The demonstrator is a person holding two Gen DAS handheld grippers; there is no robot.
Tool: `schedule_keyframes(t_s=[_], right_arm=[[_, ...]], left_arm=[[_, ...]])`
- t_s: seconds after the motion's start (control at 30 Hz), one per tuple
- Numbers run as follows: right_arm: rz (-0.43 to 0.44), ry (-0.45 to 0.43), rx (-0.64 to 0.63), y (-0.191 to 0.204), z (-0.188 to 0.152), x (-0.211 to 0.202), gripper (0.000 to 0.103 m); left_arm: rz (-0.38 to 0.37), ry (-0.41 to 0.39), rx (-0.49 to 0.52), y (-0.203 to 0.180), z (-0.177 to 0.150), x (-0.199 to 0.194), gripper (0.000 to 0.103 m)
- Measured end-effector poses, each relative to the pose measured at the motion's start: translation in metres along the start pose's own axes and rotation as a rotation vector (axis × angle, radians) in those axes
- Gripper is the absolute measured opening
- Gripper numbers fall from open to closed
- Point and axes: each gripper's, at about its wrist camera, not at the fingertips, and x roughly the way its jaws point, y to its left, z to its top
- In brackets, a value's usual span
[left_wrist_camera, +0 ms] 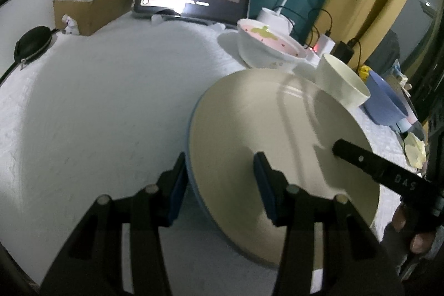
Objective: Organize plates and bowls
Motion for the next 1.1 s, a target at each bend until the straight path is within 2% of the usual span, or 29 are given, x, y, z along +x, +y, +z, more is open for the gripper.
schedule_keyframes(t_s=[0.17,0.27,0.4,0.67,1.1], right_arm=[[-0.003,0.012,0.004,-0.004,-0.001,0.004,0.040],[0.005,-0.006,0.004,-0.006,0.000,-0.003,0.040],[0.000,-0.039,0.016,-0.013,0.000,-0.017,0.041],[-0.031,-0.100,0.033,-0.038,0.000,-0.054,0.041],[-0.135,-0.199,0.109,-0.112,-0.004,-0.109,0.041]], left_arm=[[0.020,-0.015,0.004,-0.003,0.001,-0.005,0.049],[0.072,-0.094,0.037,-0.010,0.002,-0.022,0.049],[0.090,-0.159,0.062,-0.019,0.008,-0.038,0.050],[0.031,-0.170,0.130,-0.060,0.012,-0.044,0.050],[-0.097,-0.147,0.255,-0.147,0.010,-0.037,0.050]])
